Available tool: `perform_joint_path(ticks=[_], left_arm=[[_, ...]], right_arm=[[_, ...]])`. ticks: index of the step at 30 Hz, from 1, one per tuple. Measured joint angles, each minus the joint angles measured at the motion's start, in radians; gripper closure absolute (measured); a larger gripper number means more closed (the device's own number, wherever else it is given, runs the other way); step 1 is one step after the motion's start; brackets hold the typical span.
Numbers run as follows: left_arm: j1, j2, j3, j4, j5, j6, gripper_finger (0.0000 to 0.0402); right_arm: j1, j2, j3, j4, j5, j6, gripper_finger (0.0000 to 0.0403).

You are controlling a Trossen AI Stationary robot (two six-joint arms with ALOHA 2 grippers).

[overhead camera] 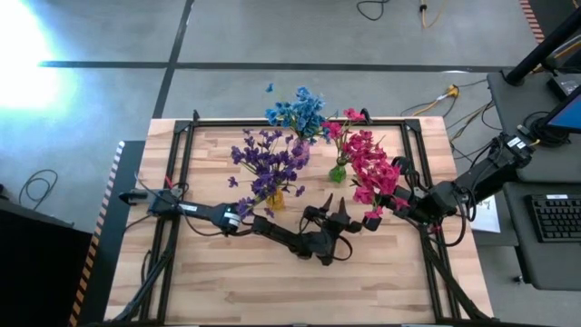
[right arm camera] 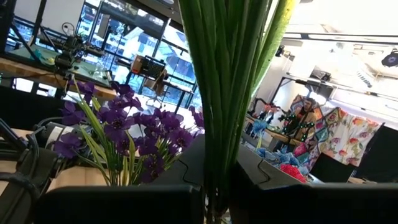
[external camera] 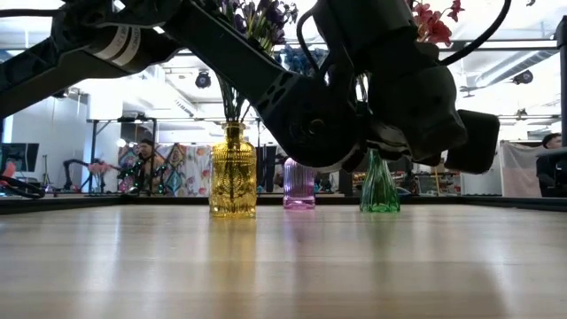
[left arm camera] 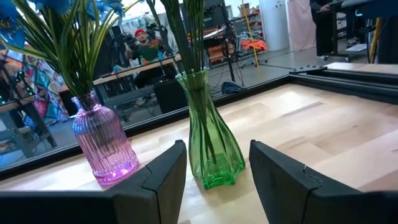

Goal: Sort flowers into vase by color
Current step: Put the pink flowers into the green vase

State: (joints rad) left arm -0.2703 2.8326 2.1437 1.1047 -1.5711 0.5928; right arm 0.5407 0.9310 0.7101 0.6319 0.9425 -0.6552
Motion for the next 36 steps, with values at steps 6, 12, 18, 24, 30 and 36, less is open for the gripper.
perform_joint_path(ticks=[6,12,18,24,30,36], left_arm=[[0.003,0.000,0.000,-0.052,0.000,0.007,0.0239],[0.003,0.000,0.003,-0.050,0.000,-0.029,0.0216],[0.005,0.000,0.002,-0.051,0.000,-0.214,0.0195],[0.002,0.001,-0.007,-0.051,0.030,-0.247,0.0193],[0.012,0.001,-0.009,-0.085,0.042,-0.106,0.0193],[0.010,0.001,-0.009,-0.100,0.061,-0.093,0.0193]], right_arm=[[0.000,0.000,0.000,-0.001,0.000,-0.002,0.0374],[0.000,0.000,0.000,-0.001,-0.011,0.003,0.0374],[-0.022,0.000,-0.014,-0.002,-0.092,0.053,0.0374],[-0.088,0.000,-0.052,0.001,-0.088,0.091,0.0374],[-0.193,0.000,-0.089,0.001,-0.087,0.168,0.0374],[-0.273,0.001,-0.091,0.002,-0.189,0.196,0.0374]])
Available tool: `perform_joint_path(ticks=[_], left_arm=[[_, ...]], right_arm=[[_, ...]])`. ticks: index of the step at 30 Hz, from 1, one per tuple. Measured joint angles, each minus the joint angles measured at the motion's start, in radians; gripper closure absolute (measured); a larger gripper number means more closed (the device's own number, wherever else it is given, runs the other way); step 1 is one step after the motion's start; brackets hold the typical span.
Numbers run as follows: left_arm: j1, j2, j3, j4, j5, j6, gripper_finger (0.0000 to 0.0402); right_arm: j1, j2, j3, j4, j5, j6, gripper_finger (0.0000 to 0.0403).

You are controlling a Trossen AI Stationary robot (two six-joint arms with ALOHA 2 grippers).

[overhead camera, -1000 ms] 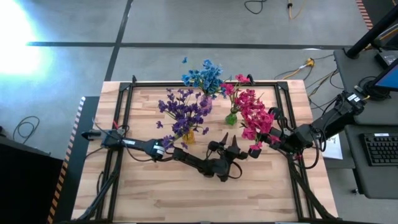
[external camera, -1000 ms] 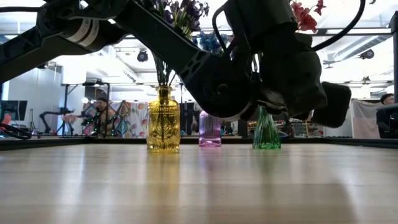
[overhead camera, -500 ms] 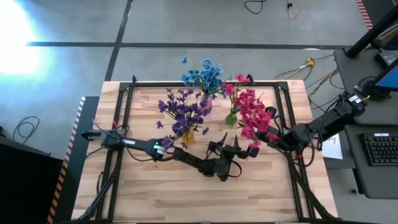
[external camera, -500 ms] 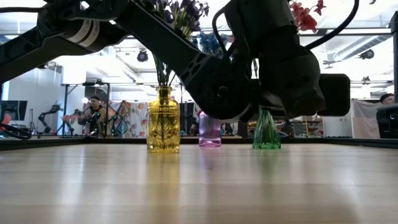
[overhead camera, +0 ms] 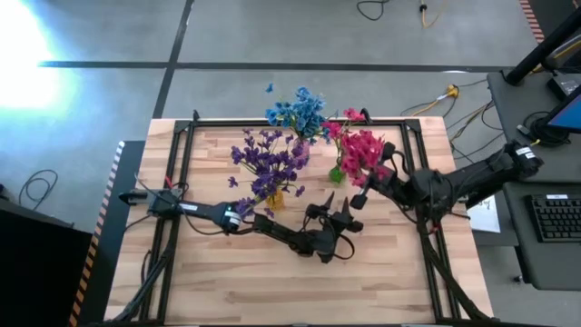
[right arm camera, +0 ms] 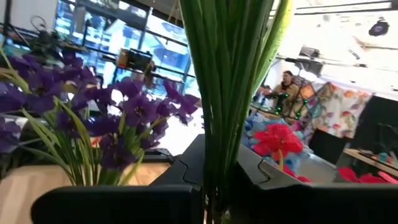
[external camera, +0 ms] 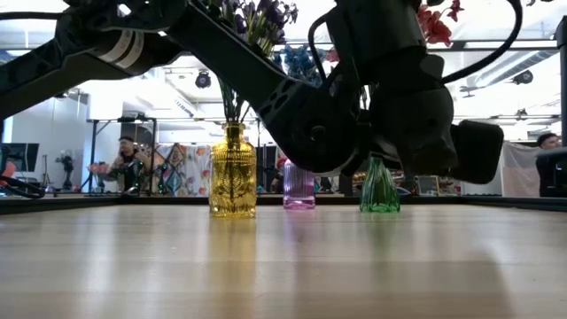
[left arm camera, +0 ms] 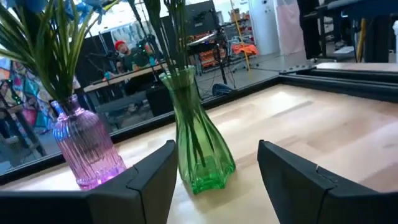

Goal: Sort flowers into vase by color
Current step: Put the pink flowers into the green vase

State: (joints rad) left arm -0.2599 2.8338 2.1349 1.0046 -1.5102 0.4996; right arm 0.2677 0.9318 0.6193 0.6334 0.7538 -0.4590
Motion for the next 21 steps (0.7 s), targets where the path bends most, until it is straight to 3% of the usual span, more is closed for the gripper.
perform_joint_path(ticks=[5,10,21], left_arm=[[-0.002,0.000,0.000,0.004,-0.020,-0.111,0.0193],[0.009,0.000,-0.004,0.002,0.128,-0.127,0.0200],[0.061,0.000,-0.012,0.000,0.133,-0.144,0.0230]], right_arm=[[-0.043,0.006,-0.009,-0.002,-0.022,0.014,0.0374],[-0.064,0.006,-0.030,0.000,-0.023,0.014,0.0374],[-0.060,0.005,-0.038,-0.001,-0.025,0.013,0.0374]])
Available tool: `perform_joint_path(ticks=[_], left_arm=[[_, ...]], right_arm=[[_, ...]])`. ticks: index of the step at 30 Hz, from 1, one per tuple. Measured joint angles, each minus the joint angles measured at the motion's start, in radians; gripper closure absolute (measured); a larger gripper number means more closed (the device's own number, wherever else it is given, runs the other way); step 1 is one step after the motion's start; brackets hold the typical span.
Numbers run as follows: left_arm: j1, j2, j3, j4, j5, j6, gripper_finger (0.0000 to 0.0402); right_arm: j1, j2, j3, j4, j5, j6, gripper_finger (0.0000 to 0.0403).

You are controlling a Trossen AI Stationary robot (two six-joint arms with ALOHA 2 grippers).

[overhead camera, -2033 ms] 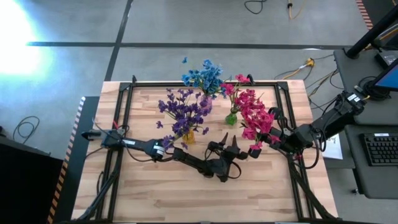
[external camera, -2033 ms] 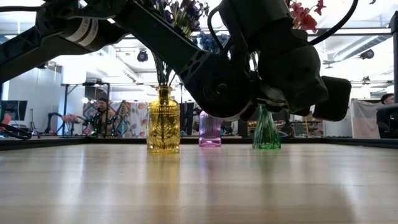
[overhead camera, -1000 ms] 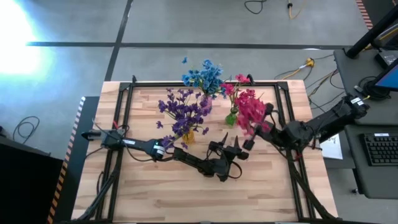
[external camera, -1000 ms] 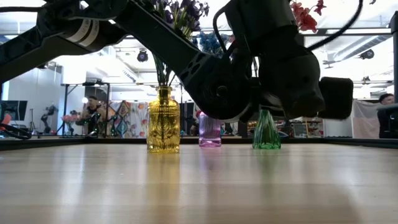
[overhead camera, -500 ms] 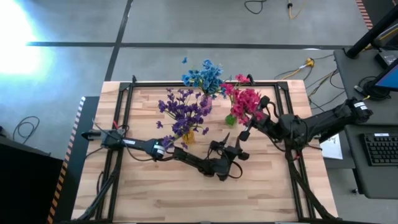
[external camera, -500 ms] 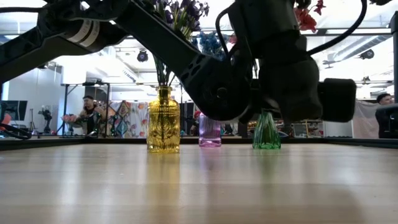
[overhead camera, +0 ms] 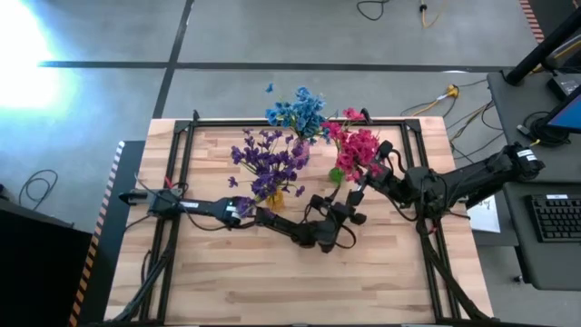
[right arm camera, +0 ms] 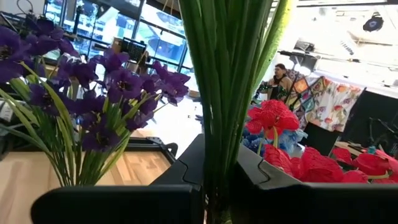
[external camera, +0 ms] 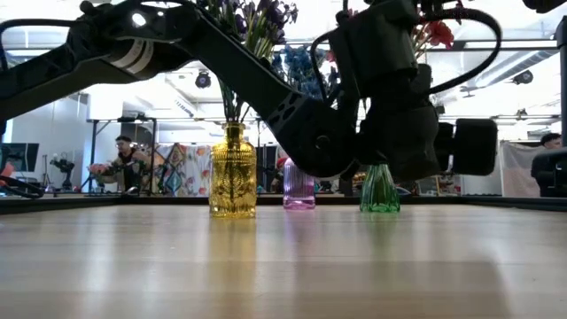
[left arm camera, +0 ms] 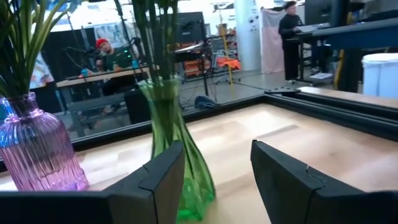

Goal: Sort flowers into vase by color
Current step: Put the pink flowers into the green vase

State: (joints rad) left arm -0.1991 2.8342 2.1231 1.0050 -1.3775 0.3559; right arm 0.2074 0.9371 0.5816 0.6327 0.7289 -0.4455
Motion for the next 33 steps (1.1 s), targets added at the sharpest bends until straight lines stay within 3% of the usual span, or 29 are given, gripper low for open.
perform_joint_path(ticks=[33], left_arm=[[0.107,0.000,0.002,0.002,0.030,-0.007,0.0230]], right_arm=[[0.043,-0.047,0.000,-0.052,0.015,-0.063,0.0374]])
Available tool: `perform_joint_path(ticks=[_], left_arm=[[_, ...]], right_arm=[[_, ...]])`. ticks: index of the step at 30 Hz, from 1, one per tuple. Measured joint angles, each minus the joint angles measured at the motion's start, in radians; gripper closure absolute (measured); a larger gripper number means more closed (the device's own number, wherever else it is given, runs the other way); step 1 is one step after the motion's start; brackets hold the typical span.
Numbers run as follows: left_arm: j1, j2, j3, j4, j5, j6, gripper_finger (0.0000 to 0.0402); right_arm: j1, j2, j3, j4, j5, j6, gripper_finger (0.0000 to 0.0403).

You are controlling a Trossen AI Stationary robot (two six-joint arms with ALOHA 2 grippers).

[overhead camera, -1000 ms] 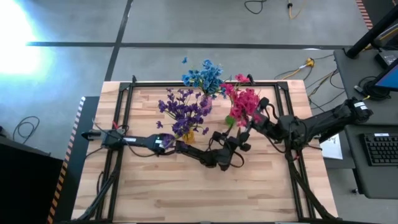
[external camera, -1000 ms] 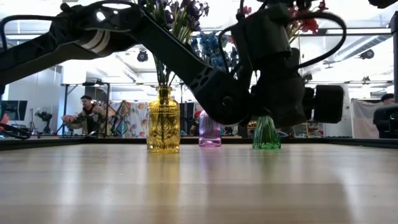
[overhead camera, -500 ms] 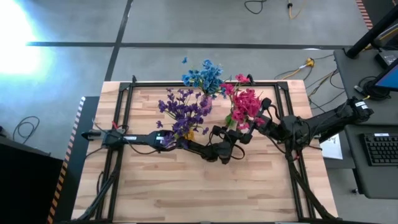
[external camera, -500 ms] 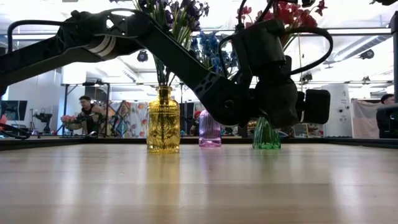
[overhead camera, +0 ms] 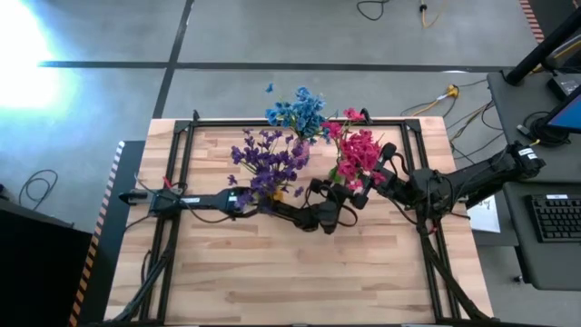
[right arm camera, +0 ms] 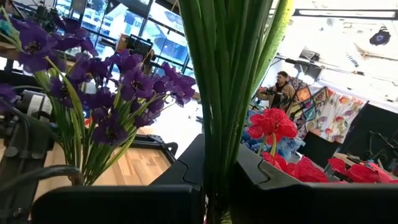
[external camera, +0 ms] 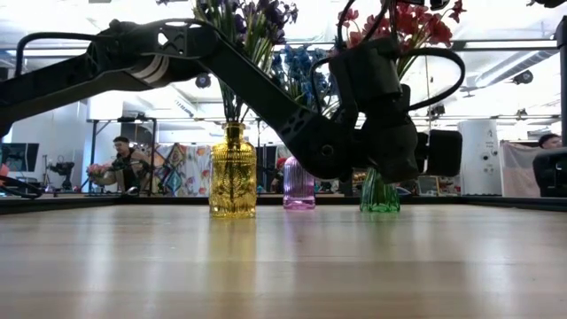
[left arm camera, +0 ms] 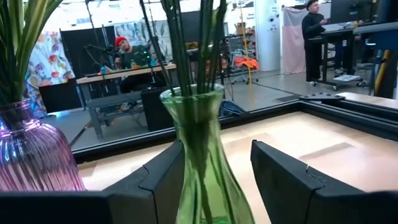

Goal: Sort flowers into vase by color
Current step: Put the pink flowers into the green vase

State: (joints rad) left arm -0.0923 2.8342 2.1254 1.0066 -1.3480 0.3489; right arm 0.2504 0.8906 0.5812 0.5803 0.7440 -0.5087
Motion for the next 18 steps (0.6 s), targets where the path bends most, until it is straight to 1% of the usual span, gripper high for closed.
perform_joint_path(ticks=[8,14,18], left_arm=[[0.013,0.000,0.000,-0.001,0.000,0.000,0.0230],[0.016,0.000,0.000,-0.003,0.030,0.000,0.0230],[0.016,0.000,0.000,-0.005,0.031,0.000,0.0230]], right_arm=[[0.000,0.000,0.000,0.000,0.000,0.000,0.0374],[0.000,0.000,0.000,-0.007,0.000,-0.006,0.0374],[0.000,0.000,0.000,-0.008,0.000,-0.011,0.0374]])
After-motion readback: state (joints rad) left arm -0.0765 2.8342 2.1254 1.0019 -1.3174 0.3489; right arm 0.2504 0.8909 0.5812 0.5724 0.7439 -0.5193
